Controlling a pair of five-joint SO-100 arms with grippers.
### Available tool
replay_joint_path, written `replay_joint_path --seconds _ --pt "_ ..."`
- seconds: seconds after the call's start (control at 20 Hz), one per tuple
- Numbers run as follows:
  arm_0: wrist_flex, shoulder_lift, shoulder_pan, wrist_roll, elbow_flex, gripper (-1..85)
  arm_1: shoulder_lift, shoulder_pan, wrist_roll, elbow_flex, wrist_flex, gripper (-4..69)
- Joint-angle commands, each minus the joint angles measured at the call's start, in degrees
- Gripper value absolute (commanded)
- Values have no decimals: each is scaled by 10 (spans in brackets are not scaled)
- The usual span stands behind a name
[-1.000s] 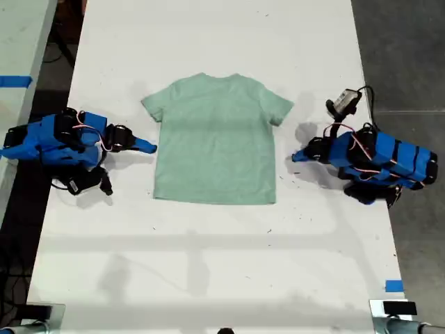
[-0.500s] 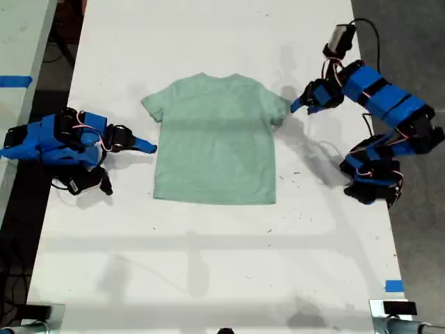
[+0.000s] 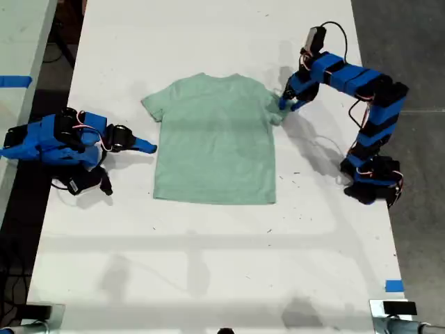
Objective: Fold t shirt
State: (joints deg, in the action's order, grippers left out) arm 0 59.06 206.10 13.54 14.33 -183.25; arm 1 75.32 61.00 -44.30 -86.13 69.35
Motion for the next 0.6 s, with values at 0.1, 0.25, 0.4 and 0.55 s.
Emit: replay_joint_path --seconds 0.1,0.25,0.4,0.55 --pt "1 4 -10 3 -4 29 94 -39 10 14 19 16" --pt "1 4 -10 3 -4 29 194 -157 23 79 41 16" --pt "1 4 -10 3 -4 29 206 -282 22 129 14 17" --pt "1 4 -10 3 -4 29 164 -353 27 127 -37 17"
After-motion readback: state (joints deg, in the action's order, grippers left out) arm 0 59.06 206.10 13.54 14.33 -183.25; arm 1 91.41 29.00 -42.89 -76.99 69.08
